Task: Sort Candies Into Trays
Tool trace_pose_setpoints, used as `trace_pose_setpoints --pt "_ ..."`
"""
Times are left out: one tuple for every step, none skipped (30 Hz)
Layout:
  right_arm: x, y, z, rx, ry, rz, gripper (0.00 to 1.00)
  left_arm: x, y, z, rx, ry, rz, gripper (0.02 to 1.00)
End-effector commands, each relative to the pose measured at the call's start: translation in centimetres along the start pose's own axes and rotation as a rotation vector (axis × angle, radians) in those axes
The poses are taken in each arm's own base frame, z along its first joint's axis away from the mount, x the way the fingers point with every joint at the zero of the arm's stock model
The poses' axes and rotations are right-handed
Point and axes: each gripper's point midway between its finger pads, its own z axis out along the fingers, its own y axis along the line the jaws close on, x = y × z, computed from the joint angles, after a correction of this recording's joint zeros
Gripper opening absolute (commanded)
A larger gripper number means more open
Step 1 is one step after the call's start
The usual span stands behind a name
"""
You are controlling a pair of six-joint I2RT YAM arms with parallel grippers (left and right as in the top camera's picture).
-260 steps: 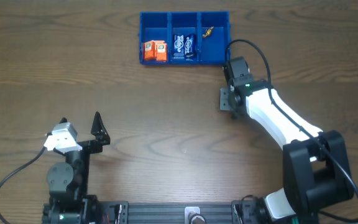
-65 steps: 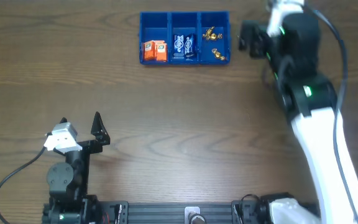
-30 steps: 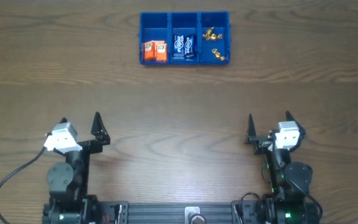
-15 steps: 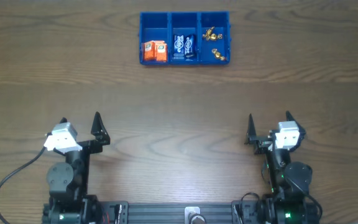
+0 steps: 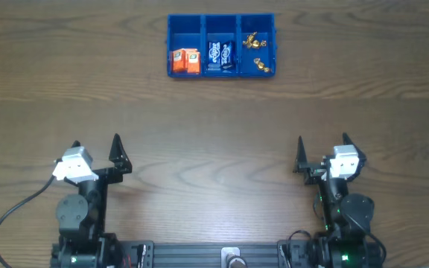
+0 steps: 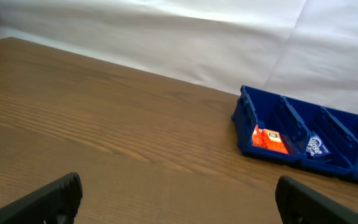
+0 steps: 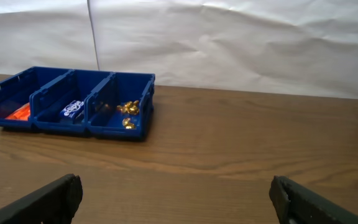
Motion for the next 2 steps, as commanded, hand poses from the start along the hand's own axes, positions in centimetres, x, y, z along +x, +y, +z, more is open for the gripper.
trace_pose_setpoints --pt "0.19 -0.13 0.00 0.010 0.001 -0.016 0.996 1.75 0.60 0.14 -0.020 0.048 0.007 0.996" --pt "0.19 -0.13 0.00 0.010 0.001 -0.016 0.998 1.75 0.60 0.14 -0.020 0.048 0.007 0.998"
